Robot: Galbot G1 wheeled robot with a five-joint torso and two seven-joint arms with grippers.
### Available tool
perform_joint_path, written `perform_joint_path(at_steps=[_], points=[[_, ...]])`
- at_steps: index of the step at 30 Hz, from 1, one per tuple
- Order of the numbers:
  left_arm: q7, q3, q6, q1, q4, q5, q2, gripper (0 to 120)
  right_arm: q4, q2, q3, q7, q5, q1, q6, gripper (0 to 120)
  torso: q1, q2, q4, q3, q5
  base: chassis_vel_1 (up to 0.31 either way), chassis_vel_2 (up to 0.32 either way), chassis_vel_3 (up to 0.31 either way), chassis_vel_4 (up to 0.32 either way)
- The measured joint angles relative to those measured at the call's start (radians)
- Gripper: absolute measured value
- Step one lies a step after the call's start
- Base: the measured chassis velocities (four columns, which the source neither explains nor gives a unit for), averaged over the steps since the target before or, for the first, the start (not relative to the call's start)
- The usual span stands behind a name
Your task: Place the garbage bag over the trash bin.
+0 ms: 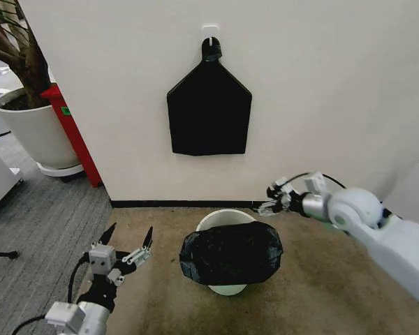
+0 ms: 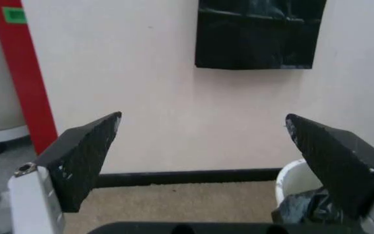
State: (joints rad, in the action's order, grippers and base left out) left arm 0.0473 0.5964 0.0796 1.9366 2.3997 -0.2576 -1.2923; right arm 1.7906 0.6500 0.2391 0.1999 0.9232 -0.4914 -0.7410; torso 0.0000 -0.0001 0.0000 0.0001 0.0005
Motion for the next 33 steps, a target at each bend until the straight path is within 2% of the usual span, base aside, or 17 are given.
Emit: perform_joint_path(at_steps=[5, 6, 10, 11, 13, 17, 24, 26, 27, 33], points=[[-0.012, -0.004, 0.037, 0.028, 0.007, 0.044, -0.057, 100, -0.154, 0.048, 0.285, 0.047, -0.005, 0.243, 0.001, 100, 0.0, 0.0, 0.0003, 0.0, -0.0003, 0.0, 0.0, 0.0, 0.0], [-0.012, -0.004, 0.037, 0.028, 0.007, 0.044, -0.057, 100, -0.154, 0.048, 0.285, 0.047, -0.005, 0.243, 0.001, 100, 0.0, 0.0, 0.0003, 0.0, -0.0003, 0.0, 0.0, 0.0, 0.0], [-0.017, -0.012, 0.041, 0.022, 0.011, 0.048, -0.068, 100, -0.239, 0.086, 0.448, 0.076, 0.008, 0.365, 0.003, 100, 0.0, 0.0, 0.0, 0.0, -0.0006, 0.0, 0.0, 0.0, 0.0], [-0.017, -0.012, 0.041, 0.022, 0.011, 0.048, -0.068, 100, -0.239, 0.086, 0.448, 0.076, 0.008, 0.365, 0.003, 100, 0.0, 0.0, 0.0, 0.0, -0.0006, 0.0, 0.0, 0.0, 0.0], [-0.017, -0.014, 0.041, 0.013, 0.011, 0.045, -0.067, 100, -0.283, 0.11, 0.517, 0.081, 0.019, 0.413, 0.004, 100, 0.0, 0.0, -0.0002, 0.0, -0.0003, 0.0, 0.0, 0.0, 0.0], [-0.016, -0.016, 0.041, 0.0, 0.007, 0.038, -0.065, 100, -0.371, 0.167, 0.56, 0.079, 0.018, 0.434, 0.005, 100, 0.0, 0.0, 0.0, 0.0, -0.0002, 0.0, 0.0, 0.0, 0.0], [-0.012, -0.02, 0.043, -0.015, 0.002, 0.029, -0.058, 100, -0.418, 0.22, 0.56, 0.021, 0.061, 0.417, 0.005, 96, 0.0, 0.0, 0.0001, 0.0, -0.0005, 0.0, 0.0, 0.0, 0.0], [-0.01, -0.021, 0.044, -0.019, 0.002, 0.024, -0.057, 100, -0.415, 0.224, 0.559, -0.016, 0.105, 0.407, 0.005, 92, 0.0, 0.0, 0.0001, 0.0, -0.0005, 0.0, 0.0, 0.0, 0.0], [-0.008, -0.021, 0.046, -0.024, 0.002, 0.016, -0.056, 100, -0.41, 0.224, 0.562, -0.032, 0.13, 0.4, 0.005, 86, 0.0, 0.0, 0.0, 0.0, -0.0005, 0.0, 0.0, 0.0, 0.0], [0.003, -0.022, 0.047, -0.038, -0.004, -0.005, -0.055, 100, -0.398, 0.223, 0.566, -0.062, 0.141, 0.378, 0.005, 69, 0.0, 0.0, 0.0, 0.0, -0.0006, 0.0, 0.0, 0.0, 0.0]])
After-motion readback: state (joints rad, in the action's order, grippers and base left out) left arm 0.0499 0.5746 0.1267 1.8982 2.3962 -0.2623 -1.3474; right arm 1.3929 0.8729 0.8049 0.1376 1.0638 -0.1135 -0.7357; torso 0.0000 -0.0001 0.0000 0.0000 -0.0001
